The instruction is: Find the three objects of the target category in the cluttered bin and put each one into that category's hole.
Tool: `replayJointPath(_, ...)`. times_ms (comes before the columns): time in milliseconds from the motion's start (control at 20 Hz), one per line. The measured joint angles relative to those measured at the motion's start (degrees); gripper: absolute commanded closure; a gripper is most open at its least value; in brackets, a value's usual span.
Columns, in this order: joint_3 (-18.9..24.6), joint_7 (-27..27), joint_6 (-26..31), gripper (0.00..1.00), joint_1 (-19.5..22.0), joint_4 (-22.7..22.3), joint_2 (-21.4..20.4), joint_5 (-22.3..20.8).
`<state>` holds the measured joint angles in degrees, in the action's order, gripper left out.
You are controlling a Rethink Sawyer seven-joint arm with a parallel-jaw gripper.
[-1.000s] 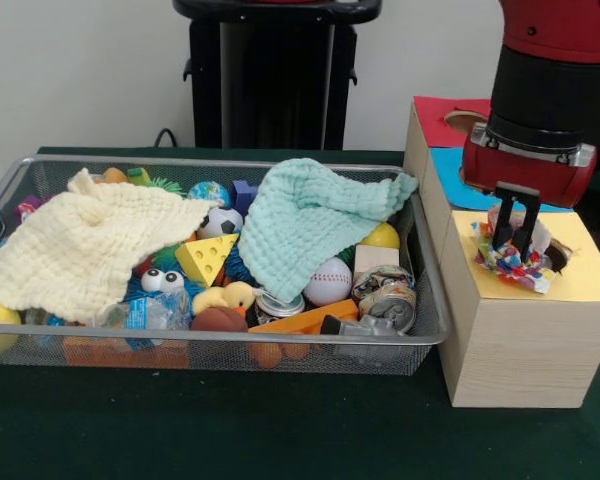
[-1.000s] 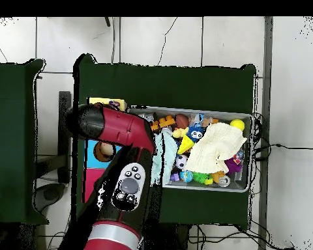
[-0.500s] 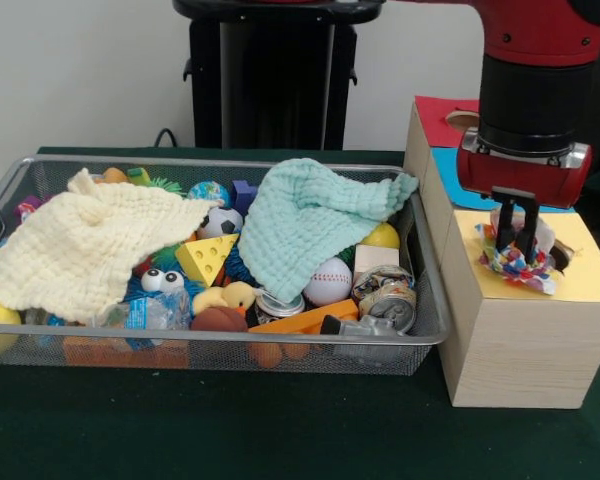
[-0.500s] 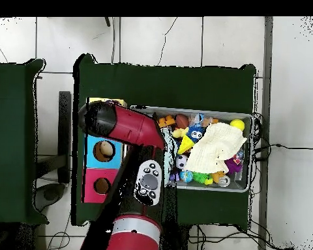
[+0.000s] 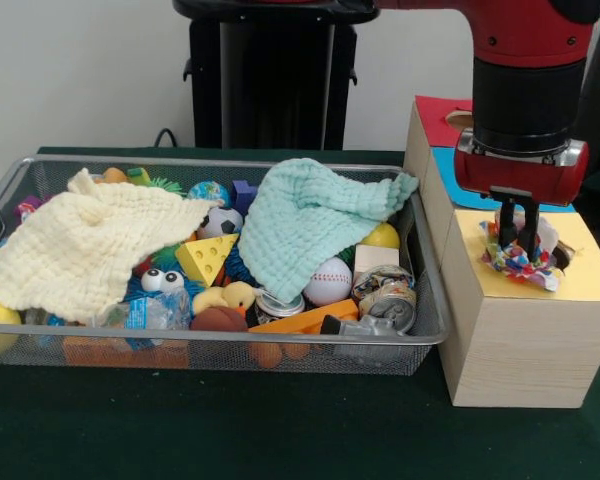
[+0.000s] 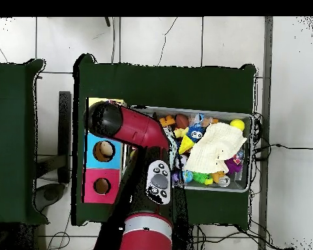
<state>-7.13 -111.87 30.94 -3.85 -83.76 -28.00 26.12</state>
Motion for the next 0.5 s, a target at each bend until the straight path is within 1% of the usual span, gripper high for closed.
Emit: replayJointPath(500, 0.83, 0.00, 0.00, 1.00, -0.76, -1.36, 0.15, 0.00)
